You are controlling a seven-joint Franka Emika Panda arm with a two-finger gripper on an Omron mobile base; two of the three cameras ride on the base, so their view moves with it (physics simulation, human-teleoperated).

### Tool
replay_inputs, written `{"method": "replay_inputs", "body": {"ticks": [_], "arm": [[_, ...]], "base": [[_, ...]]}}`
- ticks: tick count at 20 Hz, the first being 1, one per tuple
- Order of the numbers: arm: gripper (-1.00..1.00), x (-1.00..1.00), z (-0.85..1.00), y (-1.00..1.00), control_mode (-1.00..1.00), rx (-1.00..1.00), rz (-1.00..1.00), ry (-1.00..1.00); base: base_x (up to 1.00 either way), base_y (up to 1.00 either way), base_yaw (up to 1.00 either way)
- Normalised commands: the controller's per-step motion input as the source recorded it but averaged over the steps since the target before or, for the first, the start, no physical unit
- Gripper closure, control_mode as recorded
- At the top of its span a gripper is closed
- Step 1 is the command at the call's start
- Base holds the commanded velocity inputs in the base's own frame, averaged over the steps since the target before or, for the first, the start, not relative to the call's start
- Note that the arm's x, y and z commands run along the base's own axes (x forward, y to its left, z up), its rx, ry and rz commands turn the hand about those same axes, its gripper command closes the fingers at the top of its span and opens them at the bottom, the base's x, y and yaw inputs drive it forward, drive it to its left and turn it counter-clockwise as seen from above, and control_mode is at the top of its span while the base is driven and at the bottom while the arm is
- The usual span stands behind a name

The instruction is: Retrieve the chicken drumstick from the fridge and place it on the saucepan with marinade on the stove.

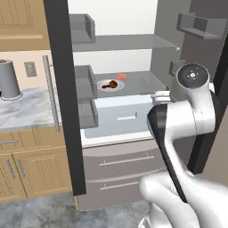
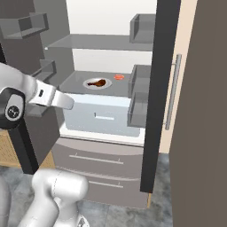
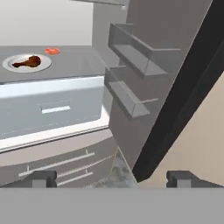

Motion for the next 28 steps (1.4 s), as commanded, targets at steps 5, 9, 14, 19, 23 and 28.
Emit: {"method": "replay_inputs", "body": {"ticks": [5,9,14,19,23,28], "arm": [[-1.00,0.00,0.00,0.09,-1.00,0.48,0.27,0.16],[-1.00,0.00,0.00,0.01,-1.00,0.19,0.09,0.06],[-1.00,0.00,0.00,0.00,-1.00,0.00,0.00,0.00],[-1.00,0.00,0.00,0.00,-1.00,0.00,0.00,0.00],[-1.00,0.00,0.00,0.00,-1.00,0.00,0.00,0.00],[-1.00,0.00,0.00,0.00,-1.00,0.00,0.00,0.00]], "base": [[0.00,0.00,0.00],[0.00,0.00,0.00],[0.00,0.00,0.00],[0.00,0.00,0.00],[0.00,0.00,0.00],[0.00,0.00,0.00]]}}
